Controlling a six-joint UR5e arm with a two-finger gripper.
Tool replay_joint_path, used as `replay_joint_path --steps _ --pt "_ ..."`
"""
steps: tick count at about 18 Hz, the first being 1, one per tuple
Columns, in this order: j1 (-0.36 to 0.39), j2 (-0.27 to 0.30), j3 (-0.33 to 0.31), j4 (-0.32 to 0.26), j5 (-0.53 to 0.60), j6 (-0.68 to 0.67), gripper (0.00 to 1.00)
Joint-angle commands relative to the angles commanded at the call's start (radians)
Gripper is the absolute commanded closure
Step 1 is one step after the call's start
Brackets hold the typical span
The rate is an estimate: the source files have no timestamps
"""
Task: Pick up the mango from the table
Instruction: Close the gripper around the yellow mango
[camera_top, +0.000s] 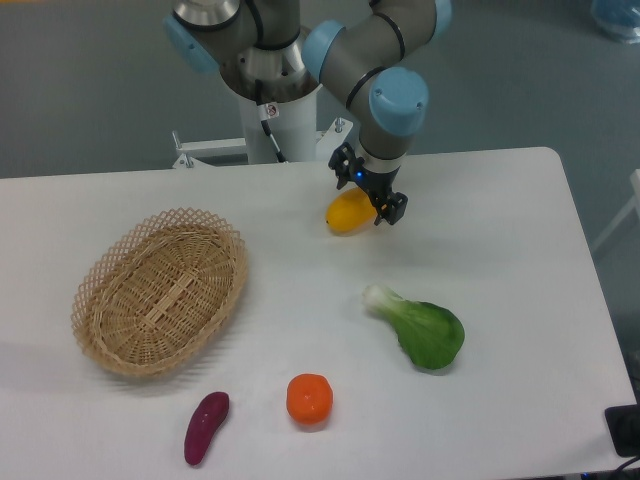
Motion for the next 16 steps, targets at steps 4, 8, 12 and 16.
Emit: replay_joint_path --steps 4,8,12,16 --pt "0.000 -0.018 -0.003 0.020 0.000 -0.002 0.00" --pt "-0.002 -0.026 -0.035 0.089 0.002 -0.002 0.00" --pt "-0.002 -0.038 -0.045 0.123 0.006 -0.002 0.00" --pt "-0.003 -0.052 -0.045 0.124 0.008 -0.002 0.00"
